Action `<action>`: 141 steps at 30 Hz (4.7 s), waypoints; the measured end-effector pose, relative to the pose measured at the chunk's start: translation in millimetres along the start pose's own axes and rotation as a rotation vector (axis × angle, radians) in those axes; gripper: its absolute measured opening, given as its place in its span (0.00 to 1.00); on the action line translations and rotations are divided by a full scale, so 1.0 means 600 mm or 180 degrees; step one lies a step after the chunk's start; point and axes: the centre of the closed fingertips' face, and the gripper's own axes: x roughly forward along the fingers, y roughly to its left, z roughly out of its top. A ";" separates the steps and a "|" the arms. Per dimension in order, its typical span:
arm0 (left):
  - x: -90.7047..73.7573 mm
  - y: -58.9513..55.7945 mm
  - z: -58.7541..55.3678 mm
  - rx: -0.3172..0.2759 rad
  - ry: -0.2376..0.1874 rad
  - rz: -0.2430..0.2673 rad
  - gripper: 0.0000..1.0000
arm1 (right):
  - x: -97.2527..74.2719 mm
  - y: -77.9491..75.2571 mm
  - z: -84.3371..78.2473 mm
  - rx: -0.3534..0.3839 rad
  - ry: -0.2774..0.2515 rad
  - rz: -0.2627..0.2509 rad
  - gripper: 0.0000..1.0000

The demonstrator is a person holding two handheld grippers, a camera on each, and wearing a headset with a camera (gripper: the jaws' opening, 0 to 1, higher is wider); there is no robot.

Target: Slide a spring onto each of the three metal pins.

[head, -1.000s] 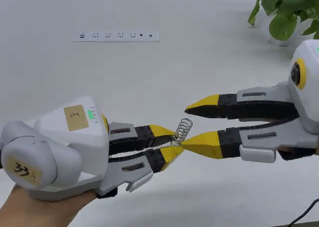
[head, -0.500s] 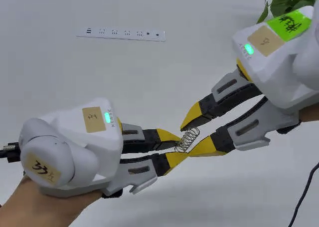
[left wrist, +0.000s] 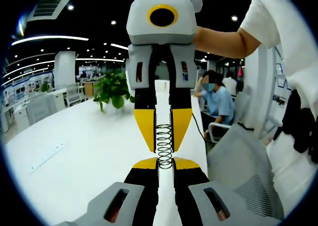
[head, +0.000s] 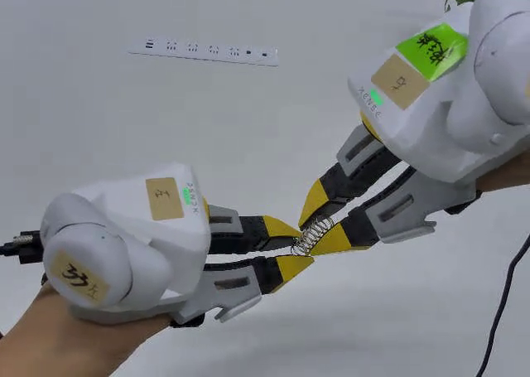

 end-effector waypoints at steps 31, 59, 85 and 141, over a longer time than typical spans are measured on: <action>-0.054 0.034 -0.041 -0.0192 -0.0006 0.0290 0.27 | -0.017 -0.037 -0.036 0.0480 -0.0050 -0.0281 0.12; -0.144 0.108 -0.125 -0.0395 0.0164 0.0789 0.71 | 0.069 -0.112 -0.182 0.1009 0.0503 -0.0661 0.12; -0.137 0.104 -0.127 -0.0459 0.0145 0.0770 0.76 | 0.096 -0.119 -0.205 0.1012 0.0624 -0.0587 0.12; -0.132 0.107 -0.127 -0.0488 0.0142 0.0758 0.75 | 0.175 -0.124 -0.242 0.0989 0.0593 -0.0589 0.12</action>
